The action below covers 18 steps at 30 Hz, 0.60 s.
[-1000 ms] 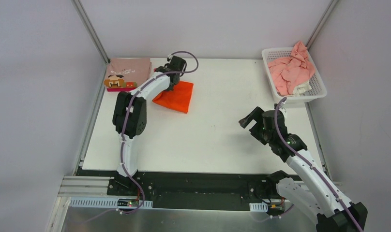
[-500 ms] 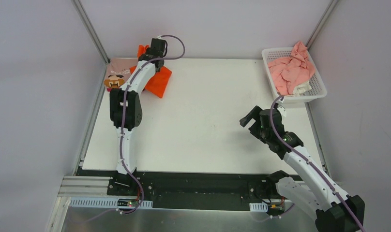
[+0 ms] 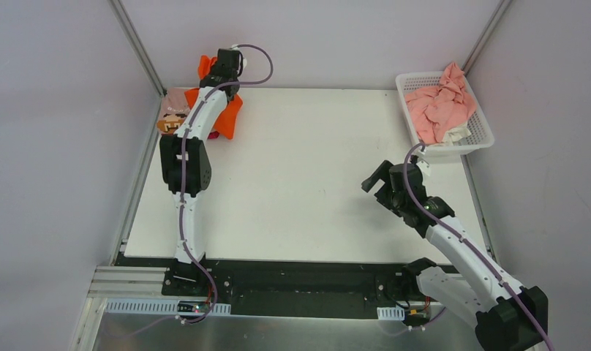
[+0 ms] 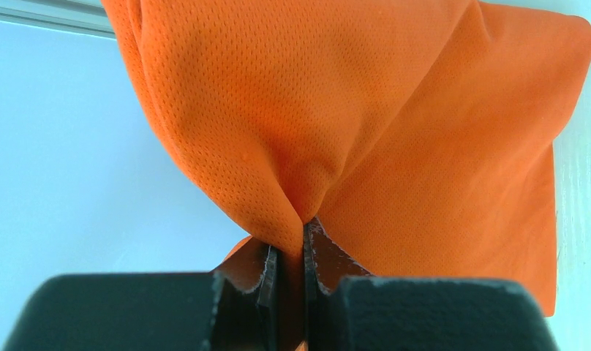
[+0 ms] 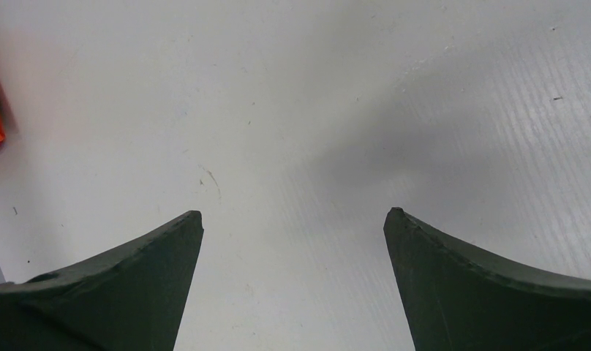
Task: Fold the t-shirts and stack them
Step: Put the neatly folded tshirt into the corner of the board with the left arm
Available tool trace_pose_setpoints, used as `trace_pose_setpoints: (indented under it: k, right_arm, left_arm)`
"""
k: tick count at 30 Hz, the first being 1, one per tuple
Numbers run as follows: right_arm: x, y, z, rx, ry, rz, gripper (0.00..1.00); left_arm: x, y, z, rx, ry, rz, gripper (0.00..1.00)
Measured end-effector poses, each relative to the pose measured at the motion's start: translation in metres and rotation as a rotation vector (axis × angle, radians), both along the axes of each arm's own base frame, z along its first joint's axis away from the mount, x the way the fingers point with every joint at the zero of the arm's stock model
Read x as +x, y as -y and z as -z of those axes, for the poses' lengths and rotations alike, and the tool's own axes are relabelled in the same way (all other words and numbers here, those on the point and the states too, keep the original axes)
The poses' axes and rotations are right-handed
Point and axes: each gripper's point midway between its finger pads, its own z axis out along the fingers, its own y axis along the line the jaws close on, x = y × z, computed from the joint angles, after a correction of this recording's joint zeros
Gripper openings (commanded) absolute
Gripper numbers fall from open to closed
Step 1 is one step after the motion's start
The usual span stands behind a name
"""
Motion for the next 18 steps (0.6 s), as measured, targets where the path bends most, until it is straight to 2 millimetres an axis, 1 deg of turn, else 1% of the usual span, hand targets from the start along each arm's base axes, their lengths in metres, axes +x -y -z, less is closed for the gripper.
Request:
trace_pose_setpoints:
  k: [2,6,14,18]
  right_arm:
    - [0.0,0.0,0.001,-0.002,-0.004,0.0,0.99]
    - [0.001,0.0,0.002,-0.002,-0.005,0.0,0.99]
    - [0.001,0.0,0.002,-0.004,-0.004,0.002,0.99]
    - [0.002,0.001,0.002,-0.007,-0.004,0.005,0.99]
  left_arm:
    - [0.0,-0.003,-0.002,-0.001,0.003,-0.002,0.0]
    - [-0.001,-0.002,-0.011,-0.012,0.018,0.009,0.0]
    - [-0.008,-0.002,-0.047,-0.026,0.083,0.014,0.0]
    - [-0.011,-0.006,-0.058,-0.033,0.105,0.012,0.0]
